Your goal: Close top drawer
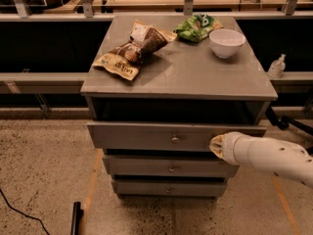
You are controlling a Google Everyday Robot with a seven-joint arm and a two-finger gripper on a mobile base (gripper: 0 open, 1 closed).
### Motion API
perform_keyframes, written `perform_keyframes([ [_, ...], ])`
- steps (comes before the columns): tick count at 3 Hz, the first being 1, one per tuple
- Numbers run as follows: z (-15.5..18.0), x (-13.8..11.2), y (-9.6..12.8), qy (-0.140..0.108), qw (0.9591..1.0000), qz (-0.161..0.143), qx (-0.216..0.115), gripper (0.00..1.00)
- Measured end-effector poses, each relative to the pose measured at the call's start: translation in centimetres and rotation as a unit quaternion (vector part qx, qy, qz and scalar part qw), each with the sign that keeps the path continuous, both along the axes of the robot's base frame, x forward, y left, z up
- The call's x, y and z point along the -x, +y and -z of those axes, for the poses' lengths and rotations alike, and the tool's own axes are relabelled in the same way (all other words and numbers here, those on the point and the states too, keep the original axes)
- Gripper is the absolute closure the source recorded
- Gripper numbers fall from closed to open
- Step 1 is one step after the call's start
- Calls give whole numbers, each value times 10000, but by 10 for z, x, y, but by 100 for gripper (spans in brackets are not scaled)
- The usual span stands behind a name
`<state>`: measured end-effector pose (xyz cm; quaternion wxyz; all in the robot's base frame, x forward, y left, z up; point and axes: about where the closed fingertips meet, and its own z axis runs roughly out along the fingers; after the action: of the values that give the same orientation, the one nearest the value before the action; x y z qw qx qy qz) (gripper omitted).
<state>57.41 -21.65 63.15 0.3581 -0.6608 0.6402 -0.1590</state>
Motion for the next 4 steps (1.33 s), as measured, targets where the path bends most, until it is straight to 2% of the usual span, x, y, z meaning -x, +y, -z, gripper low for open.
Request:
perform_keyframes([
  [2,0,-15,-9,-320,9994,119,75,100],
  [3,-1,-14,-9,-341,9993,144,17,100],
  [4,-31,8,-5,-50,9987,259,-432,100],
])
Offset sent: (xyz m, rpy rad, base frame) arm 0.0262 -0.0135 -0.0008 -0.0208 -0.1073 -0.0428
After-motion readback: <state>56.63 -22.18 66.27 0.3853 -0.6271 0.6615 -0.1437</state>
